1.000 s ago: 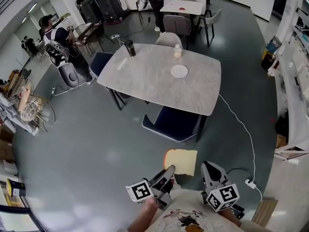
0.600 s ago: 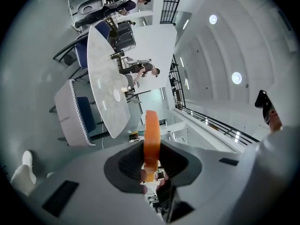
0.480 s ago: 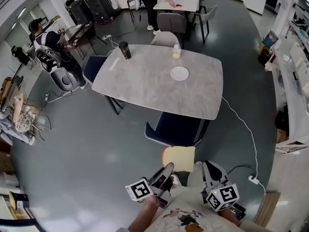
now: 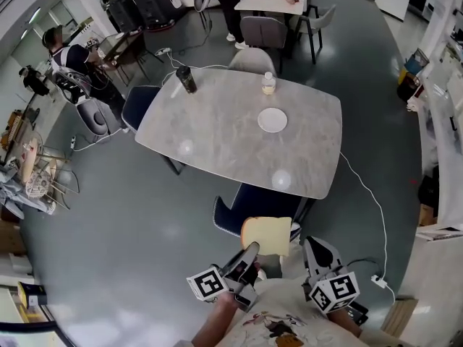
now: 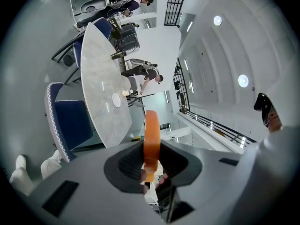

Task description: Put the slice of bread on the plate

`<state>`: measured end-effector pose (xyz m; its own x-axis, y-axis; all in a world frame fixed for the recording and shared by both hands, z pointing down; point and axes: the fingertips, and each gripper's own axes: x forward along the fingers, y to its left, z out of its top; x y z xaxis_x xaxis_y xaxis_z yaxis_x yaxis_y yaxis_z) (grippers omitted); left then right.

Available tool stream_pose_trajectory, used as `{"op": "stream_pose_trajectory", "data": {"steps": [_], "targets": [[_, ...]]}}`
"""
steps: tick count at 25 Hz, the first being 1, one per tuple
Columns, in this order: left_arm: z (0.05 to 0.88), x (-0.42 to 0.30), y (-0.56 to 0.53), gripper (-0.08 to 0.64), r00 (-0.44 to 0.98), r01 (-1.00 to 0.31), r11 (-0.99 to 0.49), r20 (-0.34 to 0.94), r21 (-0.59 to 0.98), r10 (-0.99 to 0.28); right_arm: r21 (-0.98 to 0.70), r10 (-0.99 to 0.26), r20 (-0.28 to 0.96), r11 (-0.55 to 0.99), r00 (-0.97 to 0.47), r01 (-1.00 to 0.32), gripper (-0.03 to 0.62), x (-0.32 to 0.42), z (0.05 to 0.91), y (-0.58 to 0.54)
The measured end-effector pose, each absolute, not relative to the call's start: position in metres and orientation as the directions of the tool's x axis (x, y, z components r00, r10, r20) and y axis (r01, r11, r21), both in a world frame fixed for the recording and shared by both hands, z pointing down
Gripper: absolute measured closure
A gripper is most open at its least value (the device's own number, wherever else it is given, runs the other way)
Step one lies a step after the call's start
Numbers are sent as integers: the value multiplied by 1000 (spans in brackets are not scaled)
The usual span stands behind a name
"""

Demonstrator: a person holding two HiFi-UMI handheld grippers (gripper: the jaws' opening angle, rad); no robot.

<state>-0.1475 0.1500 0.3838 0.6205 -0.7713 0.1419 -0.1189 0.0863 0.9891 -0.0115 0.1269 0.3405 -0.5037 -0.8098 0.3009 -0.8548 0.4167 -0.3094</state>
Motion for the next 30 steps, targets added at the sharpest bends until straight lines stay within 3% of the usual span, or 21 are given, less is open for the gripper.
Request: {"op": "stream_pose_trajectory", "data": {"steps": [21,30], "targets": [[386,-53,-41,460,461,-176,137,204,975,-864,-376,-706,307,526,-638,-763,588,101,361,-79],[406,-77,-84,460,402,-235,160,246,959,-882,-361,-658,327,576,-678,-733,589,76,374,-126]]}}
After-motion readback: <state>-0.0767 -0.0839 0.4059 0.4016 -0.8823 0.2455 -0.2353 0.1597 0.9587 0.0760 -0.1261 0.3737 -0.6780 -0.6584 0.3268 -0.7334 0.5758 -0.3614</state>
